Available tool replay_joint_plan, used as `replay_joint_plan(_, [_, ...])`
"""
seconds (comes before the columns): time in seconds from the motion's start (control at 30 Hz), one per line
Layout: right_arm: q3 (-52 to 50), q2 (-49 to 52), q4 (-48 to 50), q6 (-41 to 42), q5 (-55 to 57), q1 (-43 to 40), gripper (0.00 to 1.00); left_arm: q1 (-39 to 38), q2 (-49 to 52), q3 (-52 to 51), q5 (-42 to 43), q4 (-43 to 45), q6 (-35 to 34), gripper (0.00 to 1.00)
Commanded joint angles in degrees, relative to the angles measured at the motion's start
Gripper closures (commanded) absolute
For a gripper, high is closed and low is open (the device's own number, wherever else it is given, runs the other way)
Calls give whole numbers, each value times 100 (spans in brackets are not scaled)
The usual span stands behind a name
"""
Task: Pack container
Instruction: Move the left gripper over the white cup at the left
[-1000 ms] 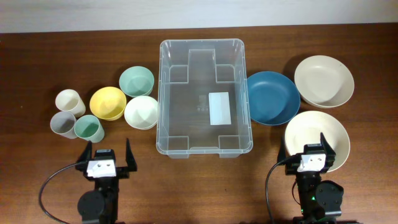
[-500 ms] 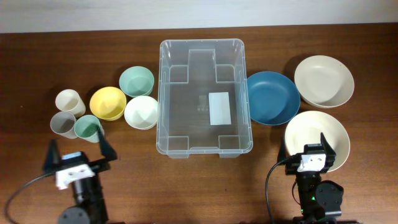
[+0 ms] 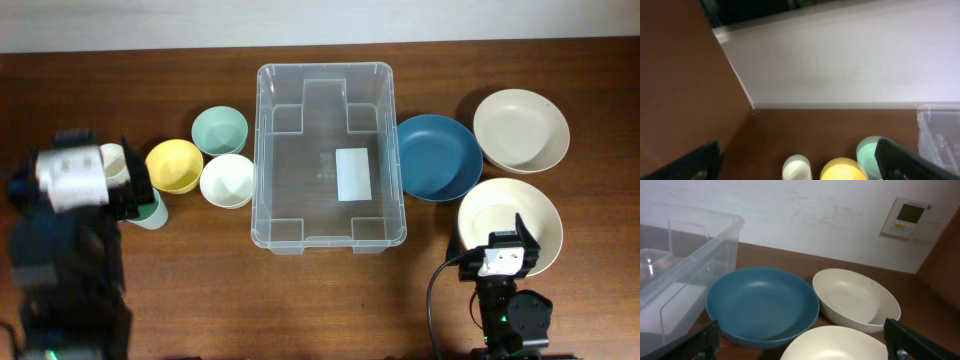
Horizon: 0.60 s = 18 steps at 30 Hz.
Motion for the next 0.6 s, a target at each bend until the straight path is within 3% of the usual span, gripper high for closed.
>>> replay_joint_plan(0.0, [-31, -33, -31, -37, 107, -39, 1, 7, 1003, 1123, 103, -874, 90, 1])
replay_joint_plan(0.13, [-31, -33, -31, -37, 107, -39, 1, 4, 2011, 2114, 352, -1947, 87, 1])
replay_joint_plan(0.4, [-31, -33, -28, -35, 107, -39, 1, 13, 2861, 2258, 284, -2076, 66, 1])
replay_joint_plan(0.57, [-31, -33, -28, -37, 107, -39, 1, 321, 3333, 2258, -387, -2114, -1156, 1])
